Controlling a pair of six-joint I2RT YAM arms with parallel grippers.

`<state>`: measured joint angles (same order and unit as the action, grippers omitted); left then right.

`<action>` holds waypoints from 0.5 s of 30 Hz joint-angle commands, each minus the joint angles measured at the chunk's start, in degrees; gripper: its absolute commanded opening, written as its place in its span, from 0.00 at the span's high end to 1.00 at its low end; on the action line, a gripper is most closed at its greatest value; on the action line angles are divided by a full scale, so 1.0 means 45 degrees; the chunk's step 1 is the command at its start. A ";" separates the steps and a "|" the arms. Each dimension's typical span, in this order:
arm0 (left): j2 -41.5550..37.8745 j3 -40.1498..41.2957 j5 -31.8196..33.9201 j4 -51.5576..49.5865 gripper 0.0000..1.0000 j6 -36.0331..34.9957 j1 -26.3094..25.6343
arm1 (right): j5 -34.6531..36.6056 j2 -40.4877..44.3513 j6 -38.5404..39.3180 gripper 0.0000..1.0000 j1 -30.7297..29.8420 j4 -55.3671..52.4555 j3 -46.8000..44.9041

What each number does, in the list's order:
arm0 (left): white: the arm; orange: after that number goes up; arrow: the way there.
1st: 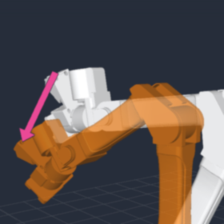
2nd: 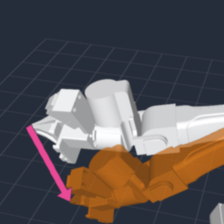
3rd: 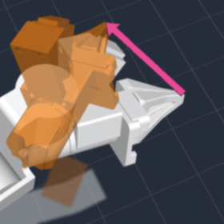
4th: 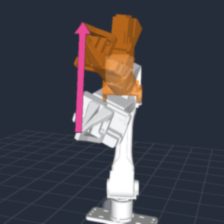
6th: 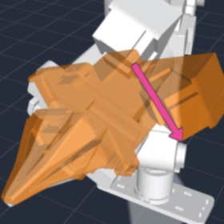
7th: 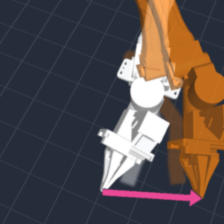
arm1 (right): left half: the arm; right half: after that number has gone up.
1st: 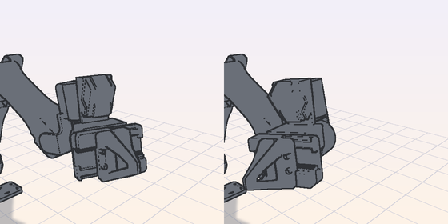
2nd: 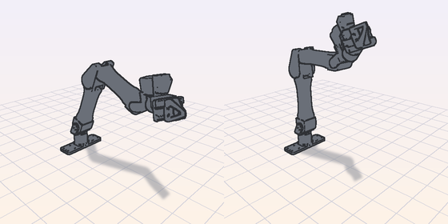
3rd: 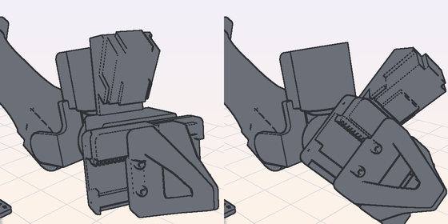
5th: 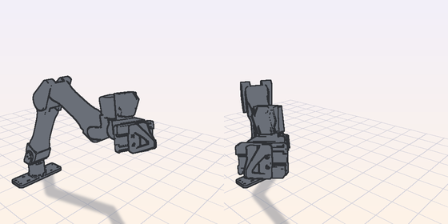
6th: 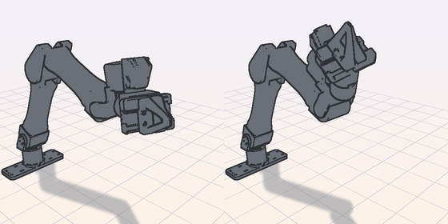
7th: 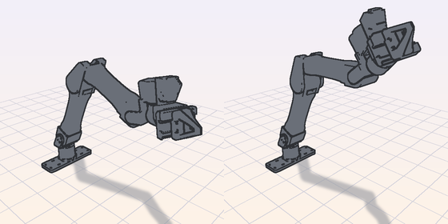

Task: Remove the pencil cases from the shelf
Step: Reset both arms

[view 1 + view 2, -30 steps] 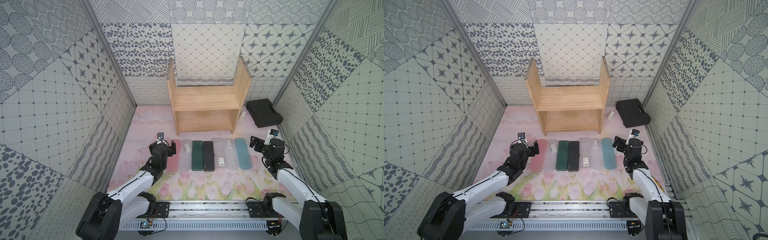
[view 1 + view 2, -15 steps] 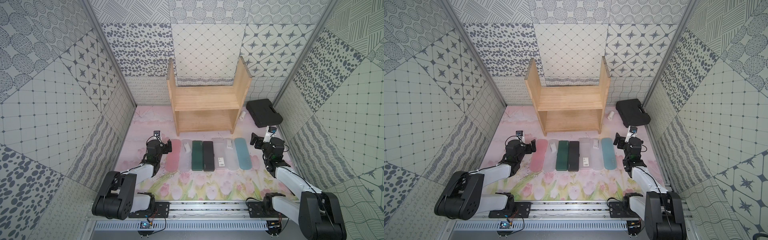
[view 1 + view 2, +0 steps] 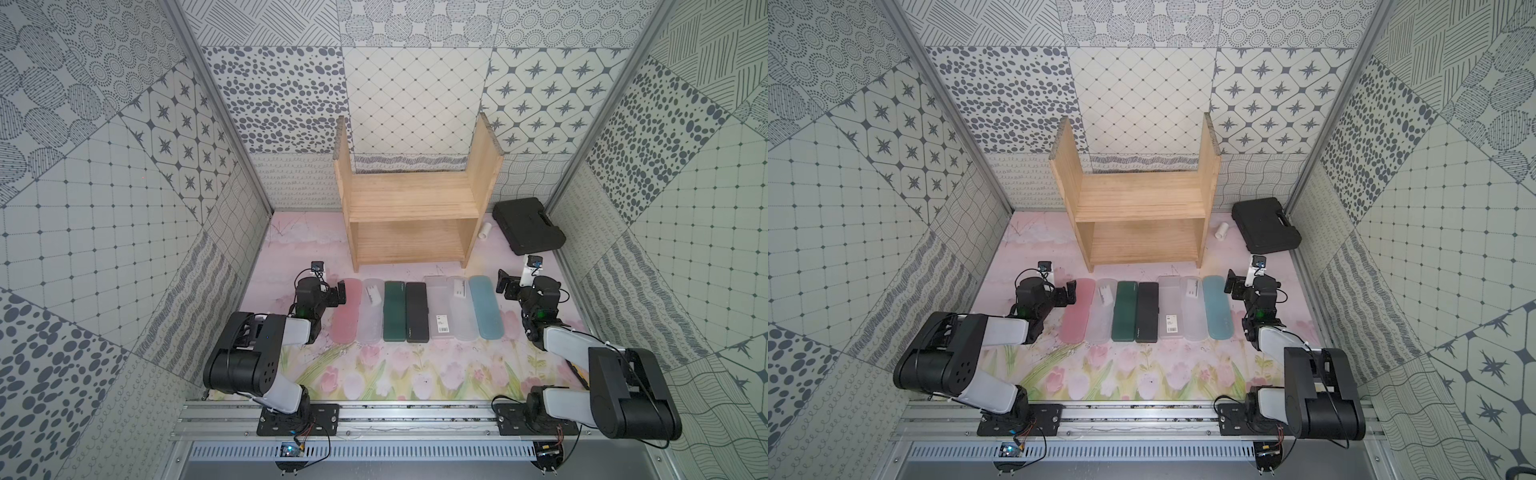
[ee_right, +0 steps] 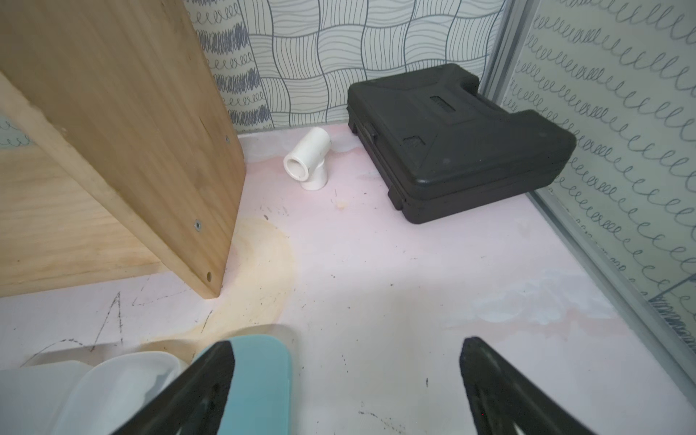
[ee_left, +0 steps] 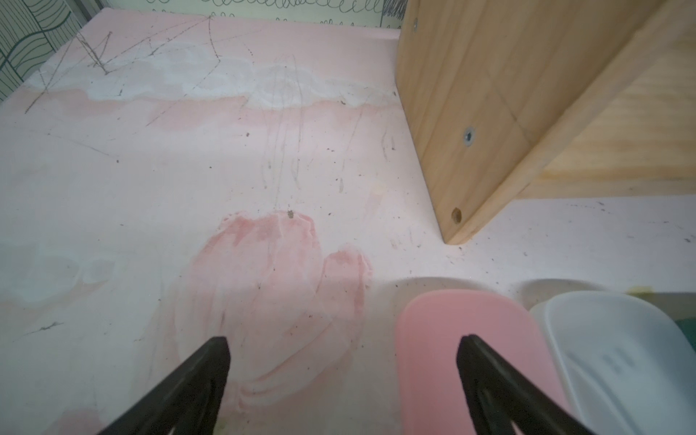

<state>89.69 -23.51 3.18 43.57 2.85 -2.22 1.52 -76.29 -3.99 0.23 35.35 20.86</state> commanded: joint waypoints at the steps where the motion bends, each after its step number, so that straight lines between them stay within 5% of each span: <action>1: 0.0031 -0.0120 -0.0589 0.0735 0.01 0.0030 0.0119 | -0.0358 -0.0715 0.0247 0.02 -0.0261 0.1518 0.0216; 7: 0.0059 -0.0110 -0.0571 0.0814 0.01 0.0011 0.0115 | 0.0036 -0.2867 0.0496 0.02 -0.0506 0.3778 0.0144; 15: 0.0065 -0.0113 -0.0582 0.0806 0.01 0.0011 0.0106 | 0.0409 -0.2818 0.0506 0.02 -0.0598 0.2782 0.0596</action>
<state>89.73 -23.51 1.72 43.94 2.90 -2.11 2.46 -89.19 -2.33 -2.17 44.73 22.33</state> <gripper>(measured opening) 0.991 0.983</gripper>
